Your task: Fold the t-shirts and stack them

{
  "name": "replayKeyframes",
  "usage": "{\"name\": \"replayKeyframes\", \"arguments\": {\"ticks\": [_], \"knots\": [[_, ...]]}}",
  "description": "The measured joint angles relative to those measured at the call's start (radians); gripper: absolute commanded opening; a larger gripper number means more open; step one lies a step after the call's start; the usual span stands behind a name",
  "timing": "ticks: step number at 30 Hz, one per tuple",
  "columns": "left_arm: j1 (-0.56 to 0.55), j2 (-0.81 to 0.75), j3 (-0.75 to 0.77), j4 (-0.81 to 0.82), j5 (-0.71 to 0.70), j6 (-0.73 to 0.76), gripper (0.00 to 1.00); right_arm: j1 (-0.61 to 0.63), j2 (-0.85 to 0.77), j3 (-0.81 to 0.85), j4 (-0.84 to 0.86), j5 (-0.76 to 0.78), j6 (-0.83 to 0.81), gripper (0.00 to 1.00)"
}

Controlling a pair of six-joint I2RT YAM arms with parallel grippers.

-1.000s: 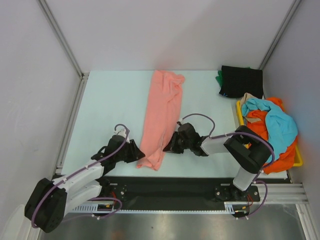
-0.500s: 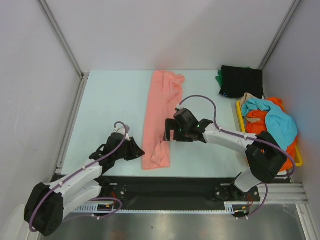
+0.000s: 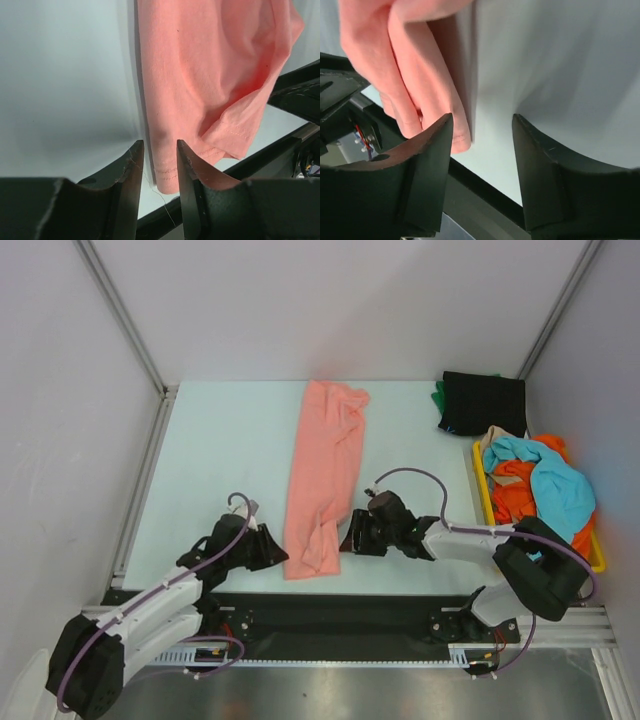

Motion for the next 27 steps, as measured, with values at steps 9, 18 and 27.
{"name": "replayKeyframes", "arguments": {"ticks": [9,18,27], "knots": [[-0.013,-0.079,-0.031,-0.029,0.003,-0.022,0.38,0.077,0.092,-0.093,0.309,-0.103,0.102,0.37],[-0.022,-0.081,-0.043,-0.040,0.005,-0.032,0.38,0.092,0.137,-0.080,0.320,-0.119,0.152,0.00],[-0.028,-0.069,-0.034,-0.052,0.004,-0.039,0.39,0.322,-0.047,0.263,-0.397,0.218,0.093,0.66]]}}
